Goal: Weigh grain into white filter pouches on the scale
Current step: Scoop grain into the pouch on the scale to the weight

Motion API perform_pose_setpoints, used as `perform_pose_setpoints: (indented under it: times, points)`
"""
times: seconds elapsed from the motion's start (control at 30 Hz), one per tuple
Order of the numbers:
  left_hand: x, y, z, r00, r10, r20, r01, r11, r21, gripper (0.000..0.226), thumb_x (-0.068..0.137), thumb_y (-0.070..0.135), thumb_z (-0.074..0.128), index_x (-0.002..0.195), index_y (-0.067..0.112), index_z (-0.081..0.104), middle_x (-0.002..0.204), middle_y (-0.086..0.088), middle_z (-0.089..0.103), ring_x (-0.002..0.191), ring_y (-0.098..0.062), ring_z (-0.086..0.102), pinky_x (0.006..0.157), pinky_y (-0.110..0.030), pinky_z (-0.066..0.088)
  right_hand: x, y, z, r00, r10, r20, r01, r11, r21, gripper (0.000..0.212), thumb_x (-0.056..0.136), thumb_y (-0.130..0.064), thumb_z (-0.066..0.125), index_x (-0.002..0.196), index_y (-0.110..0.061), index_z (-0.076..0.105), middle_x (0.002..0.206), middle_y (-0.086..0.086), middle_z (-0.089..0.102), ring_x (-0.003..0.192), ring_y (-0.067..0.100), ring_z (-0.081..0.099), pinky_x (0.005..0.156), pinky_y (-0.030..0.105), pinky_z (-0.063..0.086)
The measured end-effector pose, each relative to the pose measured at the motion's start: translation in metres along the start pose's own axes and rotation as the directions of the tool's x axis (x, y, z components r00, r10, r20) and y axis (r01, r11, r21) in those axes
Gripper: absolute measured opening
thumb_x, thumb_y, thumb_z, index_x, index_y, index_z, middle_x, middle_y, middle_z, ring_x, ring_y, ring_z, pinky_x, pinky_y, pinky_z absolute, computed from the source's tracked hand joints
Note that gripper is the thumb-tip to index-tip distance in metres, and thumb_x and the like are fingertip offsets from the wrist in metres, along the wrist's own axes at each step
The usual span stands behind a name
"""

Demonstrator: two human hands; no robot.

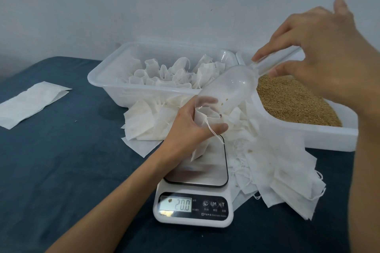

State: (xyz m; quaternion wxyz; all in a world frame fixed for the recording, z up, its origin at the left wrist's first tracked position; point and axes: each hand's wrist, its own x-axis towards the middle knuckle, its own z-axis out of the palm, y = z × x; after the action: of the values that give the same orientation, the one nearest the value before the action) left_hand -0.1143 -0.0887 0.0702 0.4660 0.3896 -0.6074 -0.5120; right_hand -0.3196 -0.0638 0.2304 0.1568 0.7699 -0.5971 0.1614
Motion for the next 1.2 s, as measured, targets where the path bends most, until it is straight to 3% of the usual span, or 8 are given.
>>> perform_pose_setpoints:
  times: [0.1,0.33,0.53,0.63,0.77,0.87,1.03,1.2]
  points:
    - [0.001,-0.001,-0.001,0.999,0.016,-0.031,-0.016,1.0,-0.005,0.052,0.078,0.003,0.09,0.122,0.017,0.066,0.102,0.004,0.071,0.113,-0.026,0.069,0.102,-0.047,0.055,0.0,-0.003,0.001,1.0,-0.015,-0.019,0.015,1.0,-0.007,0.036,0.077,-0.028,0.083,0.105,-0.047,0.071,0.114,-0.007,0.063,0.127,0.028,0.046,0.12,0.06,-0.001]
    - [0.002,-0.001,-0.003,0.999,0.02,-0.05,-0.025,0.995,-0.099,0.051,0.081,-0.002,0.086,0.123,0.015,0.064,0.103,-0.008,0.07,0.09,-0.021,0.07,0.077,-0.026,0.058,-0.001,0.0,0.0,1.0,0.004,0.005,-0.004,0.999,0.038,0.034,0.08,-0.031,0.081,0.105,-0.05,0.068,0.112,-0.01,0.06,0.127,0.026,0.046,0.12,0.059,-0.002]
    - [0.002,-0.003,-0.002,0.997,0.012,-0.071,-0.021,0.993,-0.115,0.053,0.081,0.001,0.087,0.126,0.016,0.064,0.112,-0.014,0.072,0.099,-0.018,0.074,0.084,-0.026,0.06,-0.012,0.01,0.006,0.997,0.058,0.048,-0.066,0.984,0.164,0.027,0.085,-0.033,0.075,0.108,-0.046,0.068,0.112,-0.007,0.063,0.121,0.023,0.049,0.121,0.059,0.0]
    - [0.001,-0.001,-0.001,0.998,-0.006,-0.068,-0.002,0.993,-0.121,0.052,0.083,0.003,0.085,0.126,0.02,0.062,0.109,-0.015,0.072,0.092,-0.016,0.074,0.075,-0.02,0.058,-0.033,0.022,0.033,0.99,0.134,0.042,-0.14,0.97,0.2,0.02,0.092,-0.031,0.07,0.111,-0.038,0.068,0.107,-0.008,0.063,0.112,0.019,0.054,0.12,0.059,0.009]
    - [0.0,0.0,0.002,0.997,-0.011,-0.07,0.006,0.997,-0.08,0.052,0.081,0.002,0.085,0.125,0.017,0.062,0.101,-0.007,0.073,0.089,-0.014,0.071,0.07,-0.018,0.055,-0.063,0.038,0.083,0.96,0.276,0.038,-0.264,0.858,0.441,0.016,0.098,-0.019,0.063,0.115,-0.02,0.065,0.11,-0.009,0.066,0.112,0.012,0.061,0.098,0.03,0.04]
    - [-0.001,-0.001,0.002,0.997,-0.006,-0.071,0.001,0.998,-0.068,0.053,0.081,0.004,0.086,0.125,0.02,0.063,0.102,-0.007,0.074,0.094,-0.019,0.072,0.076,-0.025,0.057,-0.068,0.054,0.107,0.896,0.442,-0.031,-0.359,0.766,0.534,0.02,0.101,-0.017,0.059,0.121,-0.015,0.061,0.116,-0.007,0.064,0.11,0.004,0.058,0.083,0.007,0.038]
    - [0.001,-0.004,-0.001,0.997,0.025,-0.079,-0.031,0.997,-0.077,0.052,0.081,0.005,0.087,0.126,0.02,0.064,0.108,-0.012,0.073,0.102,-0.027,0.073,0.072,-0.016,0.056,-0.05,0.078,0.119,0.779,0.619,-0.105,-0.485,0.7,0.524,0.025,0.1,-0.021,0.061,0.123,-0.011,0.058,0.116,-0.003,0.064,0.103,0.008,0.058,0.088,0.024,0.043]
    - [0.004,-0.005,-0.003,0.996,0.049,-0.072,-0.053,0.997,-0.063,0.054,0.079,0.008,0.087,0.126,0.023,0.065,0.102,-0.005,0.075,0.102,-0.018,0.073,0.071,-0.016,0.056,-0.038,0.096,0.127,0.709,0.687,0.158,-0.704,0.7,0.118,0.013,0.096,-0.019,0.067,0.097,-0.006,0.07,0.094,0.006,0.07,0.082,0.022,0.065,0.074,0.038,0.055]
